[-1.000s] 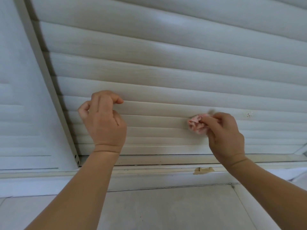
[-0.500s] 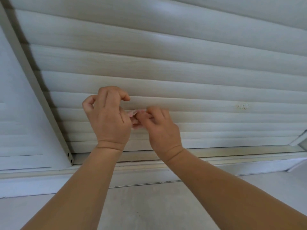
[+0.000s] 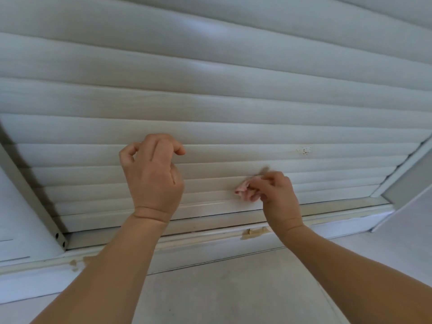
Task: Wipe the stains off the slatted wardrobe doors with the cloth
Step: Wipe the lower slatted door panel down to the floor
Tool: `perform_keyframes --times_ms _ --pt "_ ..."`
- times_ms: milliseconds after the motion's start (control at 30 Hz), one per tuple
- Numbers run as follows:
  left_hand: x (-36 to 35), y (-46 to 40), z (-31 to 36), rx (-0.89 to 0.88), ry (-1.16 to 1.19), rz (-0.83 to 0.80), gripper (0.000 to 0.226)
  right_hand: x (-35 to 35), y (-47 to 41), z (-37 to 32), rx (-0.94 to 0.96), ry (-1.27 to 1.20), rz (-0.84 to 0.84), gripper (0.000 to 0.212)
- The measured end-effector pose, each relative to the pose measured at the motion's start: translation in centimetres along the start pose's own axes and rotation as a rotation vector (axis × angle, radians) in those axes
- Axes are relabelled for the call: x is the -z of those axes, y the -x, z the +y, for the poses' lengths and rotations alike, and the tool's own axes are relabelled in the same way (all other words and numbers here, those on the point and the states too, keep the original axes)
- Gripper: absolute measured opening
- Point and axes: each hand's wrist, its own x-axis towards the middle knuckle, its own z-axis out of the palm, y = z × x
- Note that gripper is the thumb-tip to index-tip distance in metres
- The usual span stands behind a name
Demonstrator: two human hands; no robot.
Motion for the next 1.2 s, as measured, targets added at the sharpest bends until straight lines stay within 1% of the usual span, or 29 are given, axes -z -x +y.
perform_keyframes --times_ms 33,67,133,167,200,267,300,333,433,500,567,633,733,800,867,1000,1100,1200 --pt "-0.5 -0.1 0.6 -0.008 0.006 -0.01 0.031 1.1 -0.3 -0.1 -0.079 -0.134 0.077 0.009" --pt "-0.7 -0.1 0.7 -0.016 0.003 -0.019 0.031 1.6 -0.6 -0.8 -0.171 -0.291 0.116 0.009" --pt "-1.6 -0.3 1.9 -0.031 0.018 -0.038 0.031 2.3 -1.5 -2.0 -0.298 -0.482 0.218 0.007" --pt "-1.9 -0.4 2.4 -0.036 0.022 -0.052 0.031 2.4 -1.8 -2.5 -0.317 -0.518 0.258 0.01" --pt "-2.4 -0.5 3.2 -0.047 0.027 -0.065 0.031 2.6 -2.1 -2.7 -0.302 -0.52 0.276 0.018" --pt "-3.0 -0.6 4.4 -0.076 0.02 -0.1 0.032 2.4 -2.5 -2.4 -0.229 -0.375 0.327 0.034" --pt "-3.2 -0.6 4.9 -0.095 0.008 -0.126 0.033 2.2 -2.9 -2.5 -0.22 -0.332 0.364 0.039" --pt "-3.3 -0.6 5.3 -0.109 -0.008 -0.154 0.035 2.1 -3.3 -2.8 -0.24 -0.346 0.396 0.04" --pt "-3.8 0.0 6.2 -0.14 -0.087 -0.245 0.042 1.7 -3.8 -3.3 -0.318 -0.426 0.47 0.038" --pt "-4.0 0.3 6.4 -0.153 -0.152 -0.296 0.048 1.7 -4.1 -3.4 -0.364 -0.529 0.489 0.036" --pt "-4.3 0.5 6.6 -0.159 -0.201 -0.324 0.052 2.5 -4.3 -3.0 -0.415 -0.644 0.512 0.031" --pt "-4.9 0.6 7.3 -0.16 -0.228 -0.336 0.055 3.6 -4.7 -1.1 -0.514 -0.761 0.534 0.025" --pt "-5.7 1.0 8.0 -0.165 -0.242 -0.335 0.056 4.7 -5.0 1.2 -0.57 -0.67 0.582 0.037" --pt "-6.2 1.2 8.4 -0.174 -0.26 -0.337 0.057 5.4 -5.3 2.5 -0.6 -0.66 0.616 0.042" --pt "-6.8 1.3 8.8 -0.183 -0.27 -0.338 0.059 6.2 -5.5 4.1 -0.653 -0.674 0.658 0.042" --pt "-7.4 1.5 9.3 -0.2 -0.277 -0.32 0.06 7.9 -6.4 7.3 -0.773 -0.6 0.738 0.036" --pt "-7.6 1.7 9.3 -0.212 -0.29 -0.295 0.059 8.5 -6.7 8.0 -0.73 -0.579 0.775 0.036" --pt "-7.9 1.8 9.2 -0.225 -0.29 -0.266 0.058 6.7 -6.2 6.7 -0.633 -0.429 0.743 0.034"
